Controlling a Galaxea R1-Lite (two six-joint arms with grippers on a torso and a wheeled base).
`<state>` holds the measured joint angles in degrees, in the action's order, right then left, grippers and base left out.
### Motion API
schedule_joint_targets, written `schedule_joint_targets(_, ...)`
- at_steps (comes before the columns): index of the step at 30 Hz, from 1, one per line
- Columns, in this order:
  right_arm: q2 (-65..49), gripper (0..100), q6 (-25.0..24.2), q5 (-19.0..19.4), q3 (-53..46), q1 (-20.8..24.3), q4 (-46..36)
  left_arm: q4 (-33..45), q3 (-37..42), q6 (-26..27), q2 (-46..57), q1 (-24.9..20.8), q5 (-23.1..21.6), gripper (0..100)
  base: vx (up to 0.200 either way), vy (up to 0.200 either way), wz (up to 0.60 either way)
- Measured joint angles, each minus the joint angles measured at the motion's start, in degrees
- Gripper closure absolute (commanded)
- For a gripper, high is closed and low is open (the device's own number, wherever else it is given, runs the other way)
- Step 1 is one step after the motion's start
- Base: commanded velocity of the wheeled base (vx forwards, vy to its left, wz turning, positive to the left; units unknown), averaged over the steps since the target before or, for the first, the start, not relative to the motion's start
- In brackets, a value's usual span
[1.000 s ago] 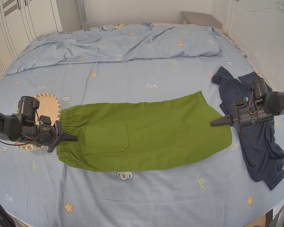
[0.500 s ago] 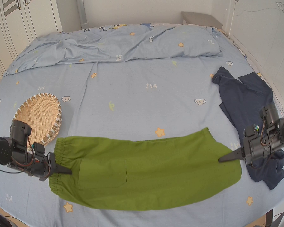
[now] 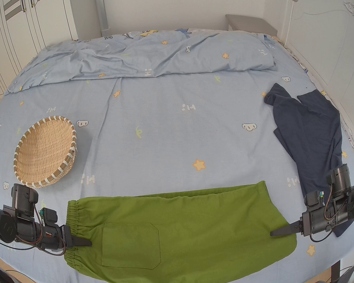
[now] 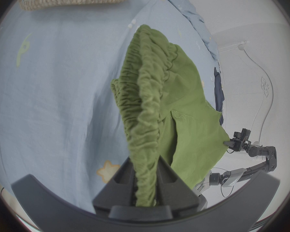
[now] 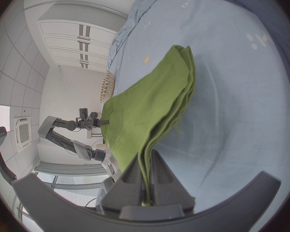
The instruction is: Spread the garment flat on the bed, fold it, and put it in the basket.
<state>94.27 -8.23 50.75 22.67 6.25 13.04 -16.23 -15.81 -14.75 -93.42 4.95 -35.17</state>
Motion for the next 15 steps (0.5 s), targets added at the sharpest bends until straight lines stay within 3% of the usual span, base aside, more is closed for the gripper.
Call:
schedule_joint_targets(2,1.04,100,0.07,0.05,-1.18,-0.02,1.82,-1.56,1.12,0.13,-0.88,-0.02,0.04,100,0.0,0.0,0.0)
schedule_joint_targets(3,1.51,0,0.09,0.1,-1.49,-0.06,2.5,-2.08,1.38,0.15,-1.21,-0.02,0.06,100,0.0,0.0,0.0)
schedule_joint_targets(11,6.47,0,0.18,0.13,-3.24,-0.59,7.69,-4.93,2.17,0.2,-4.53,-0.1,0.22,100,0.0,0.0,0.0)
schedule_joint_targets(15,7.83,0,0.13,0.18,-3.06,-3.21,9.4,-5.63,2.19,0.22,-5.36,0.04,0.35,100,0.0,0.0,0.0)
